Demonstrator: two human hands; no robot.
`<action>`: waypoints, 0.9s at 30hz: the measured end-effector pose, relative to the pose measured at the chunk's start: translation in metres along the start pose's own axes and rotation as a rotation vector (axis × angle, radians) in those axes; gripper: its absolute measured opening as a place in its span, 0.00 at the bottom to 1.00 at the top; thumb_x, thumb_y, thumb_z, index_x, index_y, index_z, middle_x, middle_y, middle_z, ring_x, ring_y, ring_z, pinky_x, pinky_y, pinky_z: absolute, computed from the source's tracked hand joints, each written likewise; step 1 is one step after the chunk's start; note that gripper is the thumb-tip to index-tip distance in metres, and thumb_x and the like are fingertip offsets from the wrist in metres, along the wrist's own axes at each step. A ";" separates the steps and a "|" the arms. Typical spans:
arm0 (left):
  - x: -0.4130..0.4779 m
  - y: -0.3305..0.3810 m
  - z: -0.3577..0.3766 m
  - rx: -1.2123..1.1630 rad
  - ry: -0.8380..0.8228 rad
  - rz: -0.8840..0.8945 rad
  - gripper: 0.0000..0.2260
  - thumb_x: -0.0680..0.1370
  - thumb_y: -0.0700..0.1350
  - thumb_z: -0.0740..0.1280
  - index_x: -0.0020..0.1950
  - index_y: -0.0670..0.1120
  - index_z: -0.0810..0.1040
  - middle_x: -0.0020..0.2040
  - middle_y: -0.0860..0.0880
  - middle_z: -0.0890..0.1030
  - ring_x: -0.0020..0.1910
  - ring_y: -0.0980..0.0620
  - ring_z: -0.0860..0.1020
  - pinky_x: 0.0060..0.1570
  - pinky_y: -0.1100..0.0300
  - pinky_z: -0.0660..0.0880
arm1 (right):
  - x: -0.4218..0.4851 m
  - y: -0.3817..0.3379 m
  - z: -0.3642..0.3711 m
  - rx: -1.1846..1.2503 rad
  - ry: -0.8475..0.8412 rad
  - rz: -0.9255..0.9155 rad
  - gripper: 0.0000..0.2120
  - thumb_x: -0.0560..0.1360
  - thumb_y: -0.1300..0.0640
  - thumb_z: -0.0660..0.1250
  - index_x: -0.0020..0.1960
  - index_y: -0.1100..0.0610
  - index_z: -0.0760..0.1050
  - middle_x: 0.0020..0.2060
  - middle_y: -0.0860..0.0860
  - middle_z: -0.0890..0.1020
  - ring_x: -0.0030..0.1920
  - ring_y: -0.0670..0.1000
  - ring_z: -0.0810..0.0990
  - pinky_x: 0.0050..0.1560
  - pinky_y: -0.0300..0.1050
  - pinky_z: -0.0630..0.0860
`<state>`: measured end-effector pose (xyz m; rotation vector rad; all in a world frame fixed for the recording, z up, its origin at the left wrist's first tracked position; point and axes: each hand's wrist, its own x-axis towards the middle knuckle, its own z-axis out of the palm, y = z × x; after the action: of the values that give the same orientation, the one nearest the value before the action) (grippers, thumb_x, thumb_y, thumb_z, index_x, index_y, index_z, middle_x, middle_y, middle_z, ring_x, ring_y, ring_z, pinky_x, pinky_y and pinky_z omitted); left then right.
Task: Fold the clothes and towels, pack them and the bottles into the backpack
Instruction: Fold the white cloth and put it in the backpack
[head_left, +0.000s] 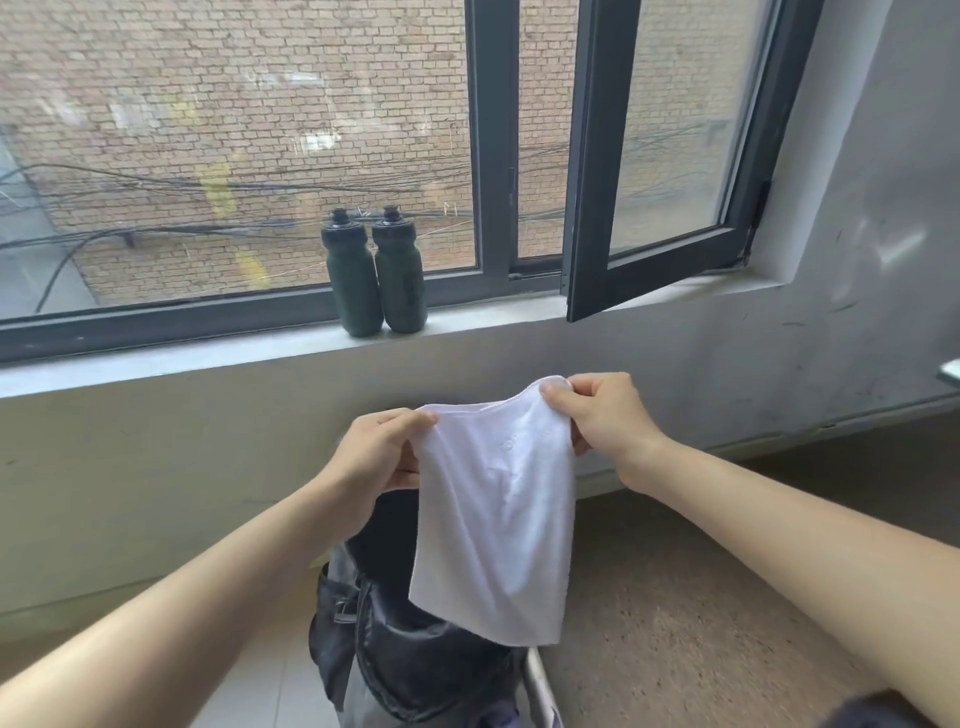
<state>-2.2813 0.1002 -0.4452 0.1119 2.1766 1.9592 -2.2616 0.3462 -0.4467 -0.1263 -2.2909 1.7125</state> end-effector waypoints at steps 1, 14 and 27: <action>-0.002 0.001 0.006 -0.006 -0.030 0.004 0.05 0.81 0.45 0.68 0.49 0.44 0.79 0.42 0.43 0.80 0.39 0.47 0.78 0.38 0.60 0.78 | -0.004 -0.005 0.005 -0.006 -0.025 -0.029 0.18 0.79 0.53 0.69 0.40 0.68 0.79 0.30 0.54 0.78 0.30 0.50 0.75 0.29 0.42 0.75; -0.014 0.004 0.027 -0.062 -0.115 0.089 0.07 0.78 0.43 0.70 0.42 0.42 0.77 0.45 0.40 0.83 0.47 0.44 0.83 0.58 0.49 0.82 | -0.034 -0.031 0.018 -0.078 -0.434 -0.111 0.17 0.78 0.70 0.60 0.53 0.60 0.86 0.46 0.56 0.88 0.43 0.55 0.87 0.44 0.49 0.85; -0.023 0.009 0.030 0.016 -0.209 0.264 0.10 0.78 0.46 0.73 0.44 0.39 0.79 0.40 0.45 0.84 0.40 0.51 0.83 0.50 0.52 0.82 | -0.033 -0.036 0.013 -0.213 -0.496 -0.186 0.12 0.78 0.66 0.67 0.59 0.56 0.80 0.45 0.57 0.85 0.36 0.56 0.86 0.36 0.45 0.84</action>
<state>-2.2538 0.1264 -0.4363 0.6069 2.1295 1.9573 -2.2303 0.3164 -0.4212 0.5093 -2.7232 1.5280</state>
